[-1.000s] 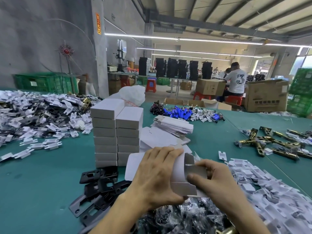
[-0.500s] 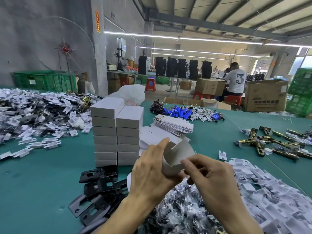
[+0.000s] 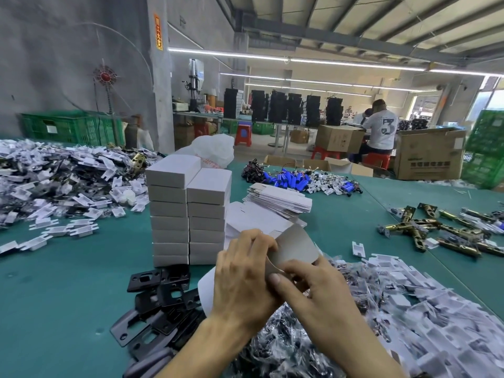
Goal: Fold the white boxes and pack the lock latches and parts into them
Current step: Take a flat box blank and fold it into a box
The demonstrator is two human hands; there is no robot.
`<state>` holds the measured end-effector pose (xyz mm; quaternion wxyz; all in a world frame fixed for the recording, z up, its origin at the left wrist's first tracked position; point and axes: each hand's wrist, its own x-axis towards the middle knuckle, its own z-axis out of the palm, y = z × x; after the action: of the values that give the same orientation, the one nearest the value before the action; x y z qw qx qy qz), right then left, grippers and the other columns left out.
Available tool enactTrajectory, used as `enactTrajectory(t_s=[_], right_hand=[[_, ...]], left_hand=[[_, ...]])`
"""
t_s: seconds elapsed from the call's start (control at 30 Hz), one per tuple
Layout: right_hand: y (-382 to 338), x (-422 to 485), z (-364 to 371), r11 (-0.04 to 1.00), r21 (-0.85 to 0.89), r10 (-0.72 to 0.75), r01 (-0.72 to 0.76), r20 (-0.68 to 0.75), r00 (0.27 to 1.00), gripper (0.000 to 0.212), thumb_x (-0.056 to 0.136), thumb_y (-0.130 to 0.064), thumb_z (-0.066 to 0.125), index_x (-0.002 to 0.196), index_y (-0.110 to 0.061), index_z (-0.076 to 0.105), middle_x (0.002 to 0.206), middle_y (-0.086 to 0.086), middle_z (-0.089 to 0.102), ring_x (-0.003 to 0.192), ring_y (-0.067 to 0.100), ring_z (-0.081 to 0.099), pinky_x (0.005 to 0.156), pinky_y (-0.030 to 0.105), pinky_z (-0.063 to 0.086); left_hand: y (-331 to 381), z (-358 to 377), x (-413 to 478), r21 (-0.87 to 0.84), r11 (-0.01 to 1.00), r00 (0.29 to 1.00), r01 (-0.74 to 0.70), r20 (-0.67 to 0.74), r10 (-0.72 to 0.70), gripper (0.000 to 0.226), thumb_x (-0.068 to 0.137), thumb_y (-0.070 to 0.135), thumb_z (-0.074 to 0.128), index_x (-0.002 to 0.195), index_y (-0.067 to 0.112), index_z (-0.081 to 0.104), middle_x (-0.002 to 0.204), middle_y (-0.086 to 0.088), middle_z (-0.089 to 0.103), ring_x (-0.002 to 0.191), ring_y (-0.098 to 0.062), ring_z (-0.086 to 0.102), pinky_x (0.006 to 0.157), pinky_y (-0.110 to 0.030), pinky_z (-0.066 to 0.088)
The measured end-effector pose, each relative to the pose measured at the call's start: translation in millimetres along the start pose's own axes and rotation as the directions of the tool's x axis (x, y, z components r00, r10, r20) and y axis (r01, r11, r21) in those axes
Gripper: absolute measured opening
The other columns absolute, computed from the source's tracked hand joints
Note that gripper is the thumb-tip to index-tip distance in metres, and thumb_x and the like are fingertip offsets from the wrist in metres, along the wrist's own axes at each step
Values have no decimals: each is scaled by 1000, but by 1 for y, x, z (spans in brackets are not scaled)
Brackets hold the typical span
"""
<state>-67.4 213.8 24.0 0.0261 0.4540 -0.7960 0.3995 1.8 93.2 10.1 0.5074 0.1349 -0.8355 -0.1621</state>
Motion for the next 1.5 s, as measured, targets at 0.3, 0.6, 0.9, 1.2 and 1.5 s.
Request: enactTrajectory(t_s=[0.3,0.6,0.9,1.2,1.5], right_hand=[[-12,-1,-1,992,90,-80,83,-32,996,40,78,-60,58,117,-65,55,103,-28,47,103,-6,53,82,15,45],[-13,-2,-11,957,289,46,18,-210,977,62,80,-31,78,116,-56,33,89,-12,66,71,3,64,58,12,46],[-11,-3,-10,890,421,182,-175,24,983,18,87,-20,72,93,-36,68,84,1,71,84,31,66,79,52,55],[-20,6,-9,972,184,92,-144,264,960,68,95,-37,39,148,-61,4,132,-24,44,107,-30,38,88,1,33],[-21,5,-10,896,427,104,-119,57,993,66,93,-69,31,132,-26,63,129,-11,66,123,1,56,110,33,41]], left_hand=[[-3,-1,2,-103,994,999,-39,20,41,34,71,32,57,96,10,63,100,-2,62,81,-28,61,66,-45,52],[-3,2,2,-13,979,977,-204,-65,203,51,76,35,76,116,23,48,110,-2,65,90,-26,63,73,-42,49],[-3,2,0,0,983,981,-184,-60,184,49,70,51,69,102,21,46,106,-2,62,85,-24,58,70,-38,43],[7,-4,0,-5,995,993,-103,56,103,45,71,35,53,112,19,45,89,2,59,76,-17,49,57,-30,40],[10,0,-1,-55,996,994,-71,75,75,71,66,44,65,124,19,33,99,1,67,80,-23,63,75,-38,44]])
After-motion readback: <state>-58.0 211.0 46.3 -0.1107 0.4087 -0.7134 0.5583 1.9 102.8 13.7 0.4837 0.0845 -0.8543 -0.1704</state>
